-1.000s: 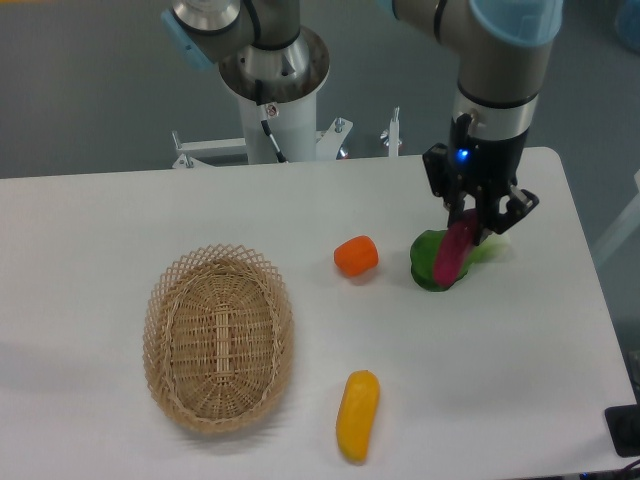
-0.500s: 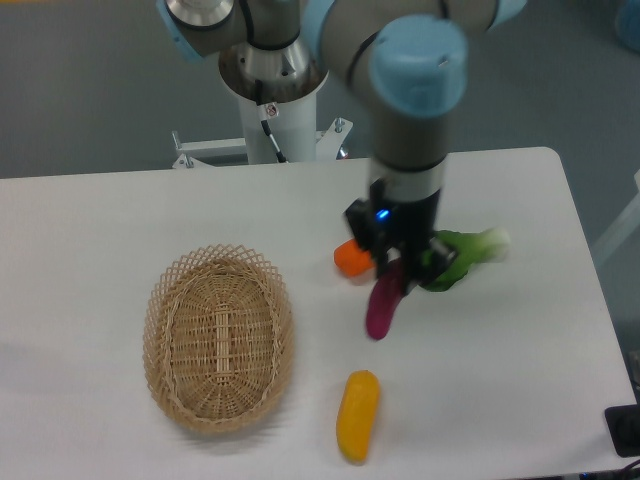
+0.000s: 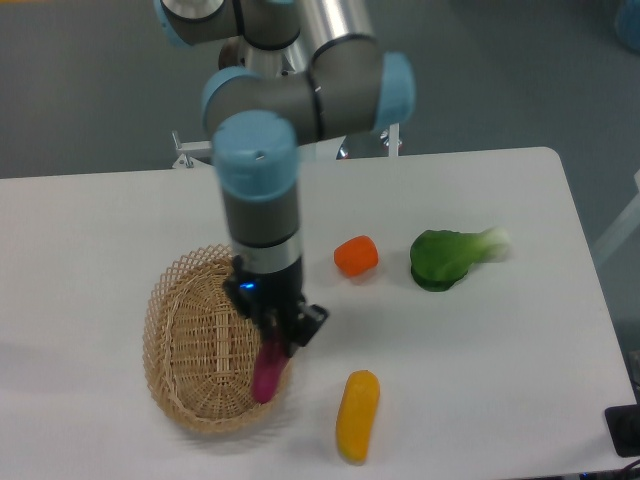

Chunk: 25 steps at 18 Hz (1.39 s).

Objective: Place the sweet potato in the basket
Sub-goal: 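Carry the held sweet potato over to the wicker basket, then lower the sweet potato into the basket and open the gripper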

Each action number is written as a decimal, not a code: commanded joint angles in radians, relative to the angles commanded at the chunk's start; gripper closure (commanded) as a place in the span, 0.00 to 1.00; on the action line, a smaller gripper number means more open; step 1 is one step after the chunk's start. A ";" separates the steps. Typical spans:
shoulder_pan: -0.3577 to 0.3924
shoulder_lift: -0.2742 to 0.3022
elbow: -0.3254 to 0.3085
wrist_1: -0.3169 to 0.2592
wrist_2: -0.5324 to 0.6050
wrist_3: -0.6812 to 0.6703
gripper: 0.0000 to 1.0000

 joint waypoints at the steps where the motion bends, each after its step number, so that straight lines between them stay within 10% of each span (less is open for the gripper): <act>1: -0.009 -0.002 -0.029 0.002 0.011 0.029 0.66; 8: -0.043 -0.008 -0.135 0.011 0.023 0.178 0.66; 20: -0.068 -0.081 -0.135 0.041 0.045 0.180 0.59; 23: -0.068 -0.080 -0.129 0.041 0.045 0.178 0.38; 25: -0.068 -0.080 -0.117 0.041 0.045 0.177 0.00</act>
